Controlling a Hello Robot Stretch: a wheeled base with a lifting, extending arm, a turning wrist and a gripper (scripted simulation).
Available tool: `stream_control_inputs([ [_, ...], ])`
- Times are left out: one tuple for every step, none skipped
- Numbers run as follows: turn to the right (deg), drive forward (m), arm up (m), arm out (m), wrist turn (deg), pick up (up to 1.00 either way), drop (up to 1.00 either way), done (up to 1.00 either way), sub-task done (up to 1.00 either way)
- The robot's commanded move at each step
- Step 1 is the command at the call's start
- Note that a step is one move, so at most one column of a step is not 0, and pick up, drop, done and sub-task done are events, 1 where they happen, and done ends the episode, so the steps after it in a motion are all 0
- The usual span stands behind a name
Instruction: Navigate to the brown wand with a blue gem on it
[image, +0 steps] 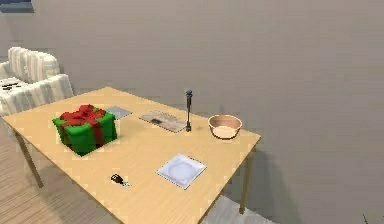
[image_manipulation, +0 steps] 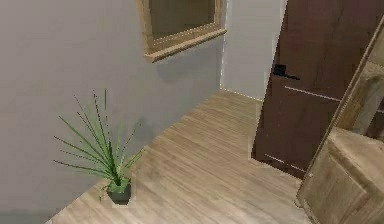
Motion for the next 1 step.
stream_control_inputs([
  [0.0,1.0,0.0,0.0,0.0,0.0,0.0,0.0,0.0],
])
